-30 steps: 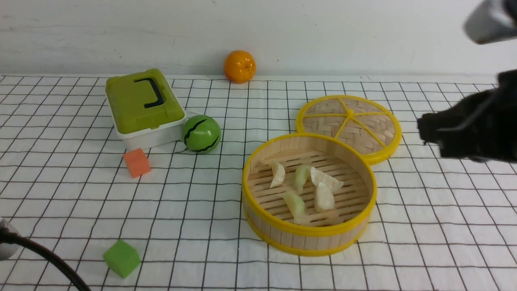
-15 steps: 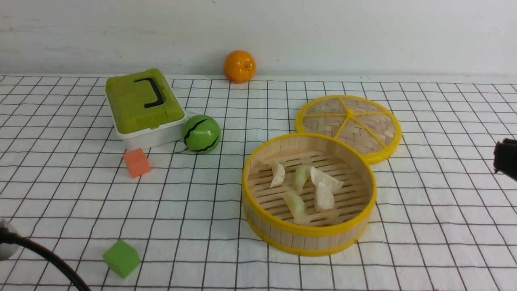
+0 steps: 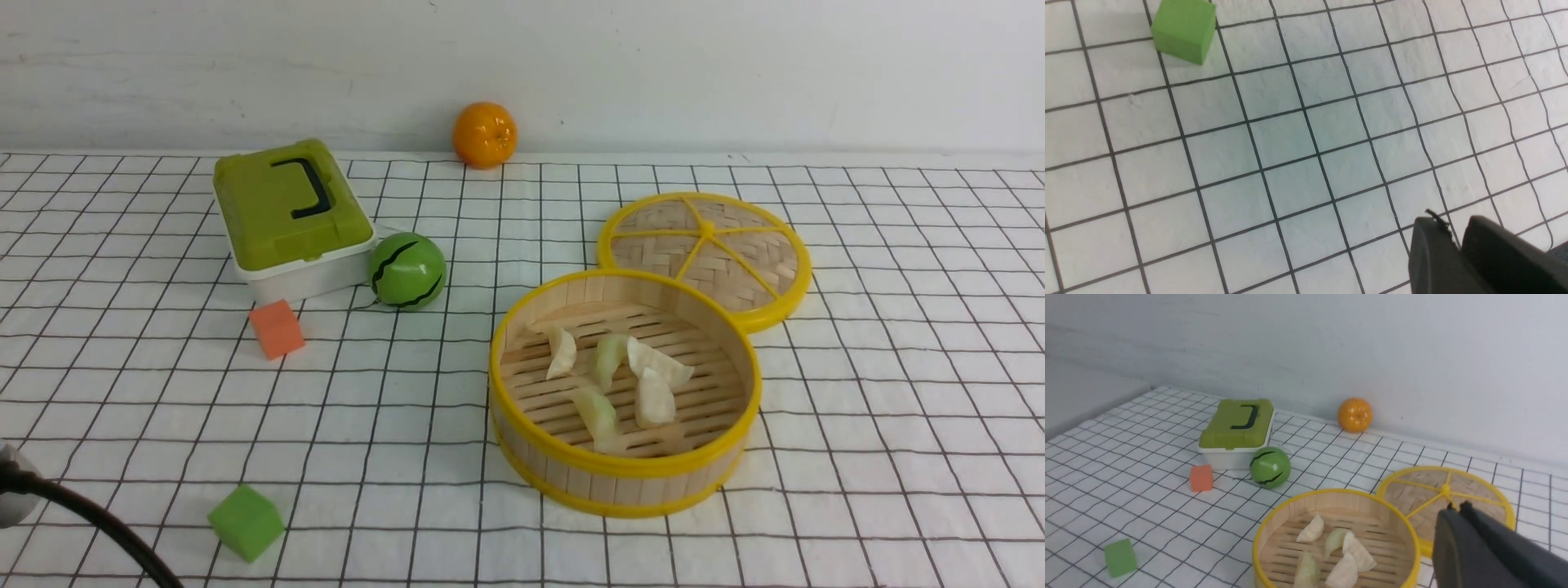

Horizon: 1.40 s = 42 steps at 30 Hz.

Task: Put the dumplings into the steamer on the table with the white tablecloth.

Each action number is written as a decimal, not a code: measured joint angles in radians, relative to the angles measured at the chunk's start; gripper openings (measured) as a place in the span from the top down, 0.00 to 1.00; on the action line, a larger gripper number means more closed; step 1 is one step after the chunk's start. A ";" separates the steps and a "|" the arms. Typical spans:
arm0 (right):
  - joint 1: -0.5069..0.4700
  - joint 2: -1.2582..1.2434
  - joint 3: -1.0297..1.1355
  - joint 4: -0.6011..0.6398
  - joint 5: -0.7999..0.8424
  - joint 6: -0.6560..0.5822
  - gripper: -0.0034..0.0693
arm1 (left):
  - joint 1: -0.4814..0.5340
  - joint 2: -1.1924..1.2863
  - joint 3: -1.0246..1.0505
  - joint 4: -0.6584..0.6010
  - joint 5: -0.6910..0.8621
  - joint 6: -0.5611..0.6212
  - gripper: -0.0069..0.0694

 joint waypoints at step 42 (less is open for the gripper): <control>-0.485 -0.430 0.712 -0.214 -0.069 0.208 0.98 | 0.000 0.000 0.000 0.000 0.004 0.000 0.72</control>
